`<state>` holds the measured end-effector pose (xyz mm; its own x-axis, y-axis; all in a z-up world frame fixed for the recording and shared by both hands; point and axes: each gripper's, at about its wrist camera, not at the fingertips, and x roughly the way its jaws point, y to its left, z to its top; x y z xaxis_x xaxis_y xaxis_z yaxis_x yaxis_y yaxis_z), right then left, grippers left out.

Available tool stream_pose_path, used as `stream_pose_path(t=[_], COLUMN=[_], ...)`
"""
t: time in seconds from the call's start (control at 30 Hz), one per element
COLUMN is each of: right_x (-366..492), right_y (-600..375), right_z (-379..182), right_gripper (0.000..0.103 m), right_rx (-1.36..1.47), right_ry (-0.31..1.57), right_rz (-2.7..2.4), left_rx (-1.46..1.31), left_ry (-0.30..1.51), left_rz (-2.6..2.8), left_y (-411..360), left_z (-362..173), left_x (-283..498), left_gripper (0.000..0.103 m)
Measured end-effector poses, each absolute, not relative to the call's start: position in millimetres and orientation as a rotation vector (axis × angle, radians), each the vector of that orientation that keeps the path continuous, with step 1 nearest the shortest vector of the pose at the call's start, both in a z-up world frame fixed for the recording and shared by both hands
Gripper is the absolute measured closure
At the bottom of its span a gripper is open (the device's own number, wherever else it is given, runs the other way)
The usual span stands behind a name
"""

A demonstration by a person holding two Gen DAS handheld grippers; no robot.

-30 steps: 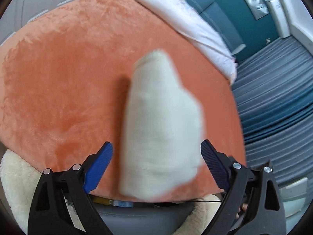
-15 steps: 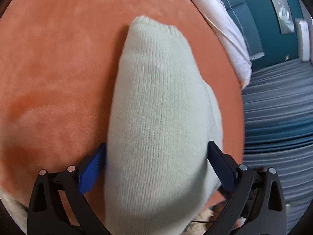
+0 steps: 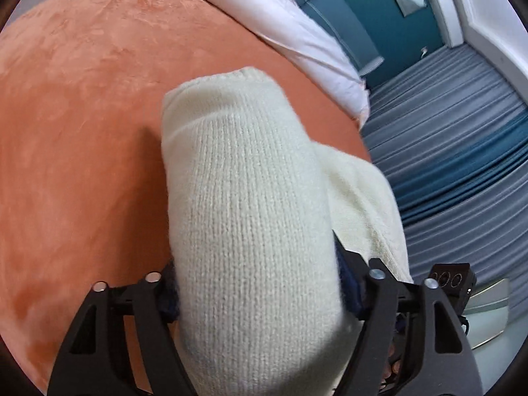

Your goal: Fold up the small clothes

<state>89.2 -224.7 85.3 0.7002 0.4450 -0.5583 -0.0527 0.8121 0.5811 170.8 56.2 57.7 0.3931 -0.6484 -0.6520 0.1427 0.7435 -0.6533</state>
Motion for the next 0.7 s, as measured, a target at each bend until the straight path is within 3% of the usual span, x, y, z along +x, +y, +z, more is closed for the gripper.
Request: stream_pose_path(t=[0.07, 0.13, 0.17, 0.27, 0.37, 0.57, 0.63, 0.7], right_x=[104, 110, 103, 61, 36, 42, 36, 41], right_y=[-237, -254, -264, -275, -251, -201, -220, -235], right_z=[58, 24, 18, 43, 70, 48, 50, 51], right_gripper=[0.041, 0.05, 0.064, 0.071, 0.088, 0.091, 0.085, 0.061], right_rx=[0.562, 0.531, 0.561, 0.605, 0.486, 0.242, 0.373, 0.468], right_ry=[0.826, 0.986, 1.007, 0.885, 0.861, 0.99, 0.964, 0.947], right_rz=[0.213, 0.065, 0.026, 0.06, 0.102, 0.094, 0.065, 0.04], left_rx=[-0.451, -0.422, -0.445, -0.37, -0.259, -0.145, -0.204, -0.218], left_ry=[1.132, 1.187, 1.149, 1.067, 1.012, 1.103, 1.126, 1.157], left_rz=[-0.442, -0.382, -0.391, -0.338, -0.297, -0.194, -0.2, -0.187], left_y=[49, 59, 66, 77, 70, 66, 79, 85], left_z=[32, 17, 23, 53, 71, 40, 32, 23], left_x=[183, 177, 167, 131, 100, 96, 93, 95], left_gripper=[0.028, 0.029, 0.029, 0.031, 0.029, 0.022, 0.021, 0.021])
